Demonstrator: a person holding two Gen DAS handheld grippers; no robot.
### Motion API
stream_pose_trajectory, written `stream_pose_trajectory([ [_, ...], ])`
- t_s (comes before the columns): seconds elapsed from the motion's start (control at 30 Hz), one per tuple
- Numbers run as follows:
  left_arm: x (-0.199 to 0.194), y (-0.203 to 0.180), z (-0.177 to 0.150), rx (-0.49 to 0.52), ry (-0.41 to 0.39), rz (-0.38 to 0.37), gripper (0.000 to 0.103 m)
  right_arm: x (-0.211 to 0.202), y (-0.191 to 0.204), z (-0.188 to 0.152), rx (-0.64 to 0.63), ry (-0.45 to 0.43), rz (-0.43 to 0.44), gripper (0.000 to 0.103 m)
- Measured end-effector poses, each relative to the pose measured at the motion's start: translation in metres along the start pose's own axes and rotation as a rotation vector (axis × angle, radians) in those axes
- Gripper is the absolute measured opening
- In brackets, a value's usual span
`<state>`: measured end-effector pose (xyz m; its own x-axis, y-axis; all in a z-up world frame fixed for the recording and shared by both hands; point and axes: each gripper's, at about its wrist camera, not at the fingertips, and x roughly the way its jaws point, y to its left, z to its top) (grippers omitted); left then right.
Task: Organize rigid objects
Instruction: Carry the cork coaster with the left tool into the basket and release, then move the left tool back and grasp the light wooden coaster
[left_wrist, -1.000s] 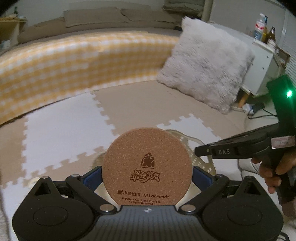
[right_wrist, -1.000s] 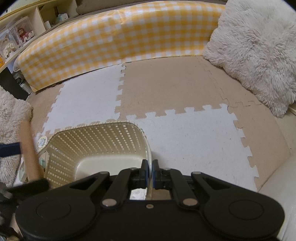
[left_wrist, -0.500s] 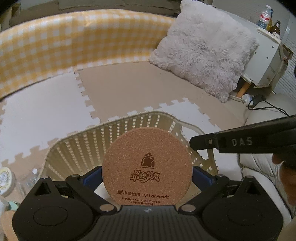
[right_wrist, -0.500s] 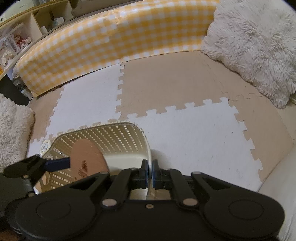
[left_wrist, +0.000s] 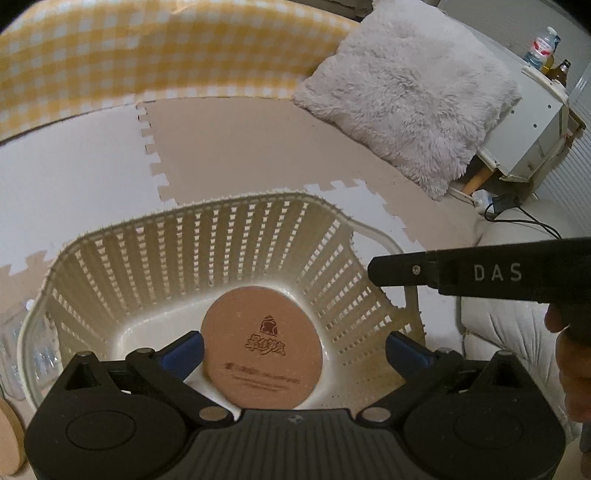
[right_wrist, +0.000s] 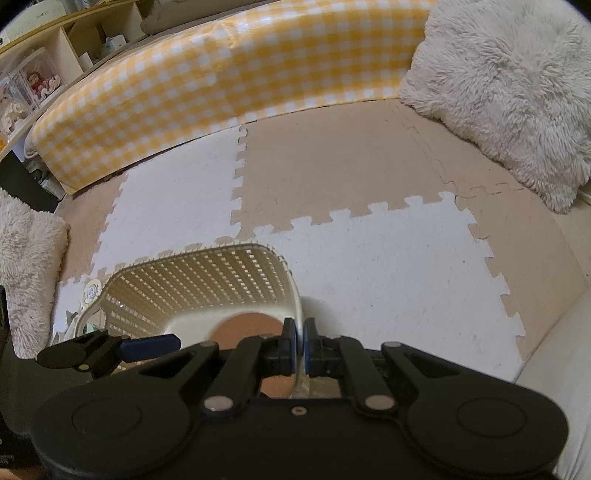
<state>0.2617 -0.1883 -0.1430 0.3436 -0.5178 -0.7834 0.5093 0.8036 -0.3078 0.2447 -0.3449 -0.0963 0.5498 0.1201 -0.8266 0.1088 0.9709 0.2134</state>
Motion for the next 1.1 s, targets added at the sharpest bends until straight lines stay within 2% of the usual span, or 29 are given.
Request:
stream_pose_trajectory([
  [0.27, -0.003, -0.001, -0.001, -0.004, 0.010, -0.001, 0.103, 0.000, 0.000, 0.000, -0.001, 0.000, 0.000, 0.005],
  [0.57, -0.019, -0.010, 0.002, 0.028, 0.001, 0.041, 0.103, 0.000, 0.001, 0.000, -0.006, 0.001, -0.001, 0.005],
  [1.0, -0.080, -0.022, 0.000, 0.076, -0.099, 0.070, 0.103, 0.000, 0.000, 0.000, -0.006, 0.001, 0.002, 0.005],
  [1.1, -0.094, -0.023, -0.001, 0.084, -0.127, 0.102, 0.103, 0.001, 0.001, 0.000, -0.011, 0.000, 0.000, 0.005],
])
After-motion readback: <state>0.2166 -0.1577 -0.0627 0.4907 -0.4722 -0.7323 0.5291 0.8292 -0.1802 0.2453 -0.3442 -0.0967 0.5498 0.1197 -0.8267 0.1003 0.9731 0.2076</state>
